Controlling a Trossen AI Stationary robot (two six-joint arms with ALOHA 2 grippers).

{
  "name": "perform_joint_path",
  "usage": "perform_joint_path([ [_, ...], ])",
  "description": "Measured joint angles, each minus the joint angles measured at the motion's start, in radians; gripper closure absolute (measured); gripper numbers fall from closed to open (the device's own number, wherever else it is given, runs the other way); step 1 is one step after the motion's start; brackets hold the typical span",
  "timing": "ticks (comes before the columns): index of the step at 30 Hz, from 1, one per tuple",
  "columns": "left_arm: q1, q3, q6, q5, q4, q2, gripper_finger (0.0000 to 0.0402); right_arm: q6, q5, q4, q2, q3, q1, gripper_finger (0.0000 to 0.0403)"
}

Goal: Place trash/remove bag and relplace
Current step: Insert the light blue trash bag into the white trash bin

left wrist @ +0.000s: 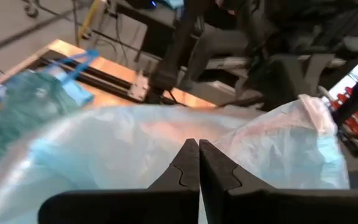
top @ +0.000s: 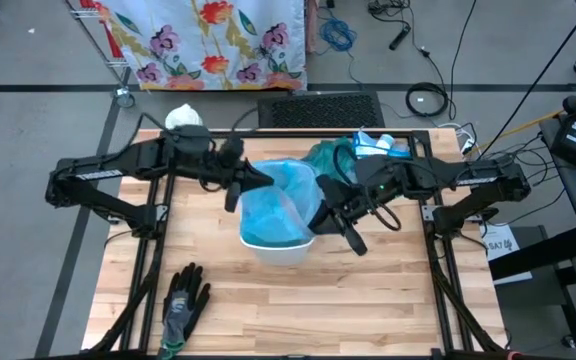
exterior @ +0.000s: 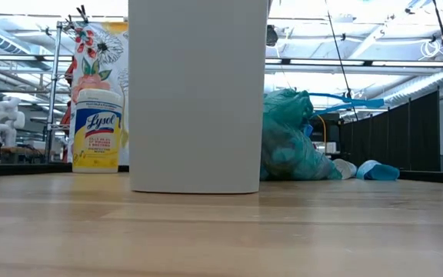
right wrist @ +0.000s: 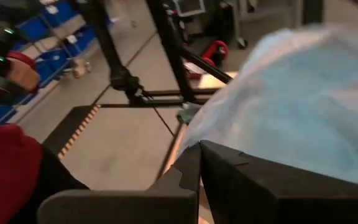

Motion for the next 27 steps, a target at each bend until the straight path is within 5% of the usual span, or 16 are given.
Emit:
perform_joint_path([
  [12,-0.084,0.020,-0.048,0.022,0.311,0.032,0.0401,0.047,0.000,0.064,0.025,0.000,0.042,0.0403],
  [18,-0.085,0.230,-0.061,0.075,-0.099,0.117,0.0401,0.081,-0.001,0.085,0.077,0.000,0.031,0.0403],
  [27,-0.084,0.671,0.204,0.064,-0.601,0.326,0.0401,0.171,0.007,0.227,0.137,0.001,0.010,0.0403],
])
